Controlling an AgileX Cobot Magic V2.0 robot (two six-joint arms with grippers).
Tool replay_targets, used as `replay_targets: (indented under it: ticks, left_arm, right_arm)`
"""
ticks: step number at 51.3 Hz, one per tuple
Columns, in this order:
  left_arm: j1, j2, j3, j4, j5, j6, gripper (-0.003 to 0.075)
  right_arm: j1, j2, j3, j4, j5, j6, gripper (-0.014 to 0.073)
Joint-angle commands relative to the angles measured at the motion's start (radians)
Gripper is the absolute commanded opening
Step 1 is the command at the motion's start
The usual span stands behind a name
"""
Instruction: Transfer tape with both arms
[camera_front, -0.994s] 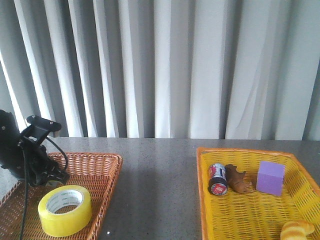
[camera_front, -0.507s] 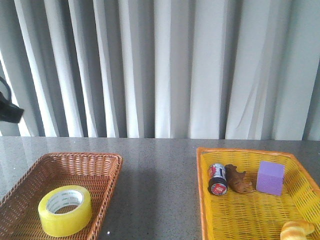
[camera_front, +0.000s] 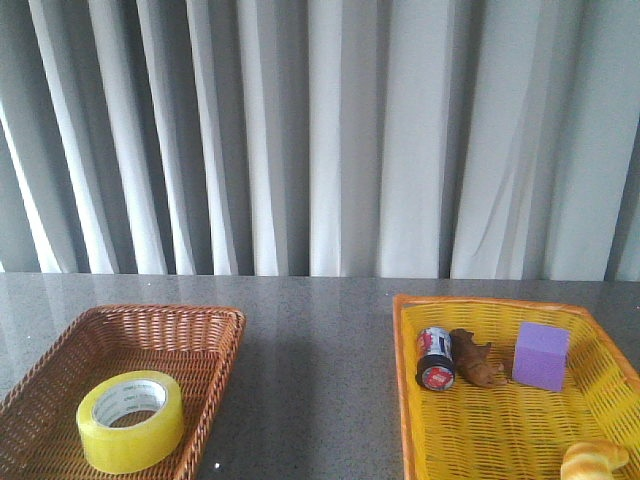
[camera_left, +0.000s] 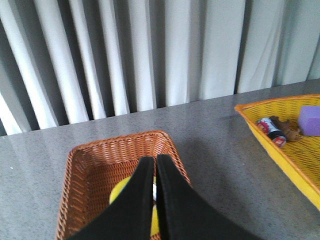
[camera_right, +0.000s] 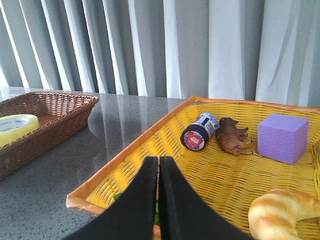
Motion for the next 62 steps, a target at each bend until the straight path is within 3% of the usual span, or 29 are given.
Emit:
replay_targets:
  ticks: [1,13,43,51,62]
  left_arm:
    - [0.004,-0.083,0.085,-0.080,-0.138,-0.010,-0.0008]
    - [0.004,-0.193,0.213,-0.125,-0.162,-0.009,-0.0007]
    - [0.004,-0.191,0.241,-0.069,-0.099,-0.003,-0.0007]
    - [0.004,-0.219,0.375,-0.011,-0.237,-0.002,-0.0007]
    - [0.004,-0.447,0.825,-0.032,-0.651,-0.009,-0.0007]
  right_arm:
    - [-0.001,0.011,-0.029,-0.005,-0.072,-0.006,-0.0005]
    - [-0.001,0.011,-0.029,-0.005,-0.072,-0.006,-0.0005]
    - [-0.001,0.011,-0.029,-0.005,-0.072,-0.006,-0.0005]
    - [-0.001,0.011,-0.029,-0.005,-0.072,-0.006,-0.0005]
    - [-0.001,0.011,-0.029,-0.005,-0.072,-0.006,-0.0005]
